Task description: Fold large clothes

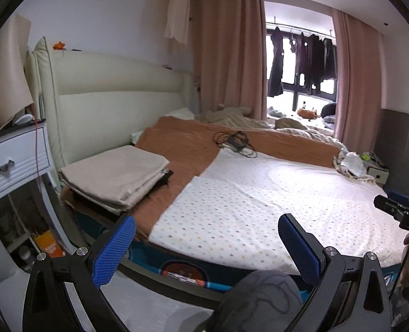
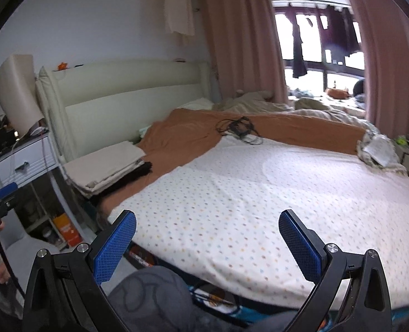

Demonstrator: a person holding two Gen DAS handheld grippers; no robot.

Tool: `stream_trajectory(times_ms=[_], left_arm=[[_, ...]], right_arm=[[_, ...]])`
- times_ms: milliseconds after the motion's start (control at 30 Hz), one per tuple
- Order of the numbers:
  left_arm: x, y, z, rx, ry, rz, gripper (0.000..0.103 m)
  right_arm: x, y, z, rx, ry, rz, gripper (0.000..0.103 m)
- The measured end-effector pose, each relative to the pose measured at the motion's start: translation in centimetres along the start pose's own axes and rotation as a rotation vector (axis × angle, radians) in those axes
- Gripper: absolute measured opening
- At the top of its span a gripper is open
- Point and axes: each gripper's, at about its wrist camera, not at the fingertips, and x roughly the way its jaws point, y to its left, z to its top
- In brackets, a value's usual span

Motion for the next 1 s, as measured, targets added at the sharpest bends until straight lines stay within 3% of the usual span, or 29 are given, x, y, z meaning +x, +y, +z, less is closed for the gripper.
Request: stream_trajectory(times_ms=[333, 667, 1000], left_arm=[[-1.3, -1.9, -1.4, -0.008, -0.018, -0.080, 0.103], [-1.7, -2.5, -1.3, -0.001, -0.029, -0.052, 0.103], [-0.5, -1.9, -1.6, 0.019, -0.005, -0.059, 0.103]], right_arm=[[-3.5, -2.0, -3.4, 0.055, -0.036, -0.086, 0.103], [-4.1, -3.1, -4.7, 0.098, -0.007, -0.121, 0.103], [-3.5, -3.0, -4.8, 0.103, 0.002, -0.093, 0.103]])
